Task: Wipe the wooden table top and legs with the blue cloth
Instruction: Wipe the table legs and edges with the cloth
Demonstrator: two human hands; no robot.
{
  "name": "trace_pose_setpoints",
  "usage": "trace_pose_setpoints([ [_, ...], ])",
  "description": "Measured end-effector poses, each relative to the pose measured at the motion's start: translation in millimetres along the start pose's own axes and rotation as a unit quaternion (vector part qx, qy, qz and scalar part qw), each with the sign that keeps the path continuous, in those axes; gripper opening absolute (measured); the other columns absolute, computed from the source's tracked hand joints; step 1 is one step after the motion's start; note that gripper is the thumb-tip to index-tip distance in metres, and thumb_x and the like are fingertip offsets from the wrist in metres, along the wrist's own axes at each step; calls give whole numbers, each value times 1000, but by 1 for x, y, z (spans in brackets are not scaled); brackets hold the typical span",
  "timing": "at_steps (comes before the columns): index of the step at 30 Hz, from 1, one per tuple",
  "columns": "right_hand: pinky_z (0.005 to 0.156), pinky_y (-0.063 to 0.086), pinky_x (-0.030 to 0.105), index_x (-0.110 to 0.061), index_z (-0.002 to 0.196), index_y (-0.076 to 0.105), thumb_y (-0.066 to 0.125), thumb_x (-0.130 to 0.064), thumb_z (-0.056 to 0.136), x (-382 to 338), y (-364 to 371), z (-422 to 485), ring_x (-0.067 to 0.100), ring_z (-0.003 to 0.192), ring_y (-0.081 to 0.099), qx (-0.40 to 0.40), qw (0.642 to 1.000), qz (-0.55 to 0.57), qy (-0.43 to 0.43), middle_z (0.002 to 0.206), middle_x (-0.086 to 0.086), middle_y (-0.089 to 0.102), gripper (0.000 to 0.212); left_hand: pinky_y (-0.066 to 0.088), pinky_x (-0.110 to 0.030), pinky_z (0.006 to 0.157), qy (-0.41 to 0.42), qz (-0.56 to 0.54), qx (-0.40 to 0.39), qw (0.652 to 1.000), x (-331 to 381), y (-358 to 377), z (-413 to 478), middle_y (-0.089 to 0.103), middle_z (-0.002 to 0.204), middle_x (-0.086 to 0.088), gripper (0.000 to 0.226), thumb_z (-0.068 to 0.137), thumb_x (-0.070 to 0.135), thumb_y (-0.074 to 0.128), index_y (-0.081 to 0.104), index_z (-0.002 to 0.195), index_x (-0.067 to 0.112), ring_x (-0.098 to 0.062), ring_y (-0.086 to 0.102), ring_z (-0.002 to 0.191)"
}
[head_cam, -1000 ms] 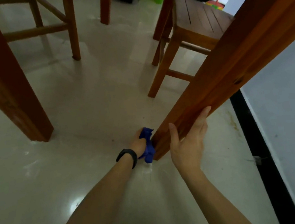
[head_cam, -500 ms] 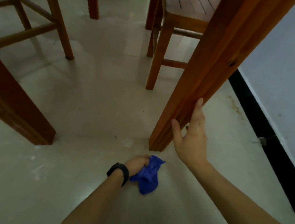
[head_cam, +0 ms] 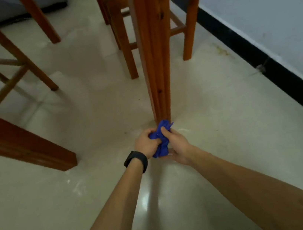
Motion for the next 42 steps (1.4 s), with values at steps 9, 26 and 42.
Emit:
trace_pose_setpoints([
  [9, 97, 51, 44, -8, 134, 52, 52, -2, 97, 17, -12, 49, 35, 110, 63, 176, 984, -10, -34, 126, 16, 63, 38, 36, -16, 88, 15, 68, 18, 997, 58, -56, -31, 52, 140, 1, 40, 98, 18, 55, 53, 138, 24, -7, 47, 113],
  [26, 99, 51, 43, -37, 130, 55, 54, -22, 93, -152, 25, -4, 7, 102, 62, 135, 937, 179, -266, 110, -19, 63, 40, 31, -47, 116, 390, -36, 333, 858, 259, -78, -68, 25, 158, 20, 60, 96, 63, 35, 16, 151, 48, -6, 30, 143],
  [42, 99, 48, 42, -40, 131, 55, 41, -31, 101, -173, 5, 38, 14, 105, 59, 4, 937, -230, -263, 120, -3, 61, 34, 24, -41, 120, 391, -38, 419, 818, 287, -66, -48, 26, 148, 34, 42, 104, 52, 23, 12, 144, 58, 3, 28, 141],
])
Point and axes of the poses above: each hand's wrist, its own z-axis towards the middle knuckle, its own y-axis out of the palm, x = y × z, the point moved 1 cm from there along z, towards the middle knuckle
